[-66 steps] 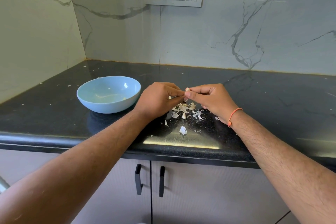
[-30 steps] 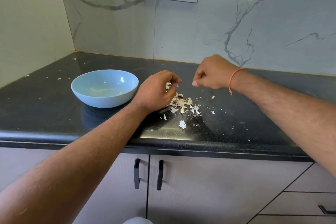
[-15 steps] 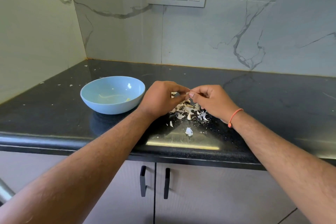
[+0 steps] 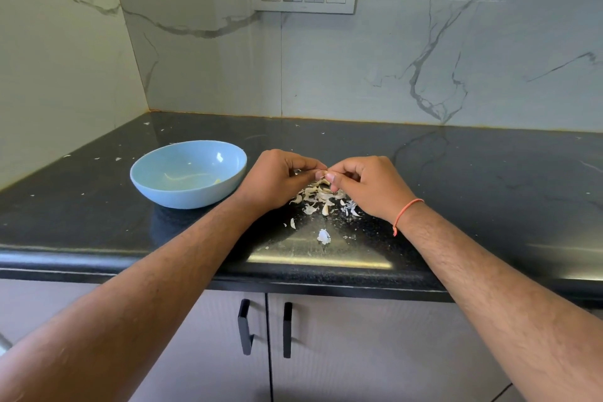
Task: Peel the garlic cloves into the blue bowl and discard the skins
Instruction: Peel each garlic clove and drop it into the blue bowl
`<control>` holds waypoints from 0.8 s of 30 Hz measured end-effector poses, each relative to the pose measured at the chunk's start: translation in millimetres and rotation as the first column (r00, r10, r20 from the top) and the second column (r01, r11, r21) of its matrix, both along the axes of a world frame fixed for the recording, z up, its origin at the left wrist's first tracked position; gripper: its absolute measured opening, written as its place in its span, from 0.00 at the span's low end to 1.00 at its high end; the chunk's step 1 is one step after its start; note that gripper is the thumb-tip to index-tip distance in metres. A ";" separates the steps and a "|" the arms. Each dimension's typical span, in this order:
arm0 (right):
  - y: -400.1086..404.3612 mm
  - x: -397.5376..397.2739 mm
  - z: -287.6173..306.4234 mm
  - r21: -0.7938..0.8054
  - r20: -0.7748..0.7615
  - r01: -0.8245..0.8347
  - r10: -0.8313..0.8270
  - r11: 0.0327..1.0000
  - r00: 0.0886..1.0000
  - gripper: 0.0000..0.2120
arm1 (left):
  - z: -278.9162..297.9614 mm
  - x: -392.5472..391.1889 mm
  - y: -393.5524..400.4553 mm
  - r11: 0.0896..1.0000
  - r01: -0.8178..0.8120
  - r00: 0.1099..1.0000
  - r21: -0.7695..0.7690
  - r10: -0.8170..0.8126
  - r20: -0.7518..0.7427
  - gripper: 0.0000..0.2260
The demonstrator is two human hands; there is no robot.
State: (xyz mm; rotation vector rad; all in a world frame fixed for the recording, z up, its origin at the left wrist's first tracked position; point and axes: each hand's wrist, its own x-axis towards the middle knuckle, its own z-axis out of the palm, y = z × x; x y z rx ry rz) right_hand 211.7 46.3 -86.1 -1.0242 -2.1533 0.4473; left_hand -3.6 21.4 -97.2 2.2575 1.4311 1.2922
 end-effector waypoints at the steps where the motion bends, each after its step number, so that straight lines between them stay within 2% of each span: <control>1: 0.0 -0.1 0.0 -0.003 -0.010 0.001 -0.001 1.000 1.000 0.10 | 0.8 0.3 -1.0 1.000 0.002 1.000 -0.005 -0.002 0.001 0.07; 4: 1.8 2.1 -0.9 -0.018 -0.057 -0.009 0.008 1.000 0.998 0.12 | 3.0 1.1 -3.7 1.000 0.017 1.000 -0.017 -0.017 0.000 0.08; 8: 7.8 2.6 -2.9 -0.141 -0.193 -0.068 0.040 0.988 0.980 0.04 | 5.7 2.1 -7.1 1.000 -0.004 0.996 -0.030 0.007 0.091 0.08; 13: 10.1 -0.2 -2.8 -0.264 -0.335 -0.114 0.019 0.958 0.942 0.07 | 7.3 5.1 -8.5 0.997 -0.075 0.995 -0.007 0.076 0.066 0.04; 21: 6.0 -0.3 1.0 -0.356 -0.431 -0.184 0.014 0.916 0.902 0.08 | 8.7 5.5 -7.1 0.998 -0.063 0.996 -0.009 0.063 0.056 0.04; 24: 7.5 1.9 1.5 -0.388 -0.415 -0.202 0.025 0.899 0.909 0.09 | 8.5 4.7 -5.8 0.999 -0.026 0.997 -0.031 0.028 0.074 0.04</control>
